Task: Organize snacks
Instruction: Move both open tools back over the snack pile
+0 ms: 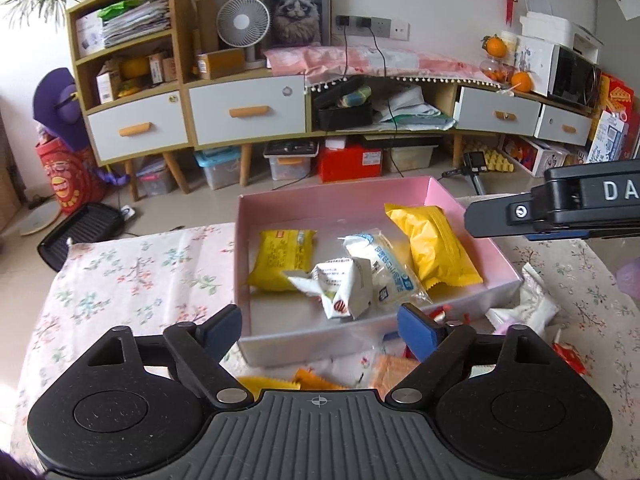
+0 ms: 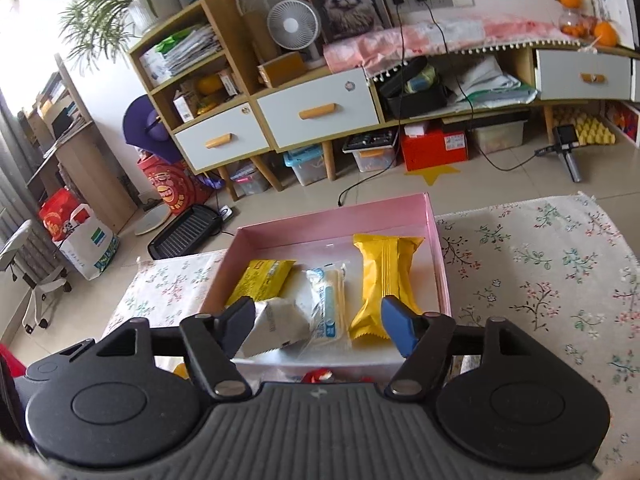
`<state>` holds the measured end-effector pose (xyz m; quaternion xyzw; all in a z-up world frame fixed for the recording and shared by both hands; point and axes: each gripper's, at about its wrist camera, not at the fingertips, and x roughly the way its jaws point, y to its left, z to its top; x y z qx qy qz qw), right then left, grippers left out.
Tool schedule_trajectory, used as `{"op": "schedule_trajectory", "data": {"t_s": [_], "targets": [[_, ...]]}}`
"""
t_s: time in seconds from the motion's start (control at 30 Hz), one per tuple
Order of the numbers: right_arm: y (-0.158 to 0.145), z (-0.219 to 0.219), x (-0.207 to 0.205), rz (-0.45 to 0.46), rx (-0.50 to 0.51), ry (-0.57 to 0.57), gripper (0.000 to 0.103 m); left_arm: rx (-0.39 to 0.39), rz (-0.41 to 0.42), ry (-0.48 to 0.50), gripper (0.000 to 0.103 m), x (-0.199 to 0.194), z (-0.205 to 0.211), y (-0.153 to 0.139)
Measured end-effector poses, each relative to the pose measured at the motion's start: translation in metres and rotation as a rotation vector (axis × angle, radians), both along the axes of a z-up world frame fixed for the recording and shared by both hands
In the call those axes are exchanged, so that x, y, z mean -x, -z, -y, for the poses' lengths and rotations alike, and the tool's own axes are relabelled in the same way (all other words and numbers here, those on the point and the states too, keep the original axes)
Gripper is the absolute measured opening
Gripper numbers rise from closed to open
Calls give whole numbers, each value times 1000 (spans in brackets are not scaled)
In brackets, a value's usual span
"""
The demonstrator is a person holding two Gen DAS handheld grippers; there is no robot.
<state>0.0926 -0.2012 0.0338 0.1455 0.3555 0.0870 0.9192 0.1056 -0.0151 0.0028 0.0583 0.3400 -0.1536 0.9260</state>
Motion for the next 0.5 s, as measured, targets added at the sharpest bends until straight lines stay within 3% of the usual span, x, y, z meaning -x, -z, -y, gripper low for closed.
{"op": "schedule_trajectory", "data": {"t_s": [0.5], "targets": [[-10, -10, 48, 18, 36, -16, 92, -20, -36, -12, 98, 52, -33, -8]]}}
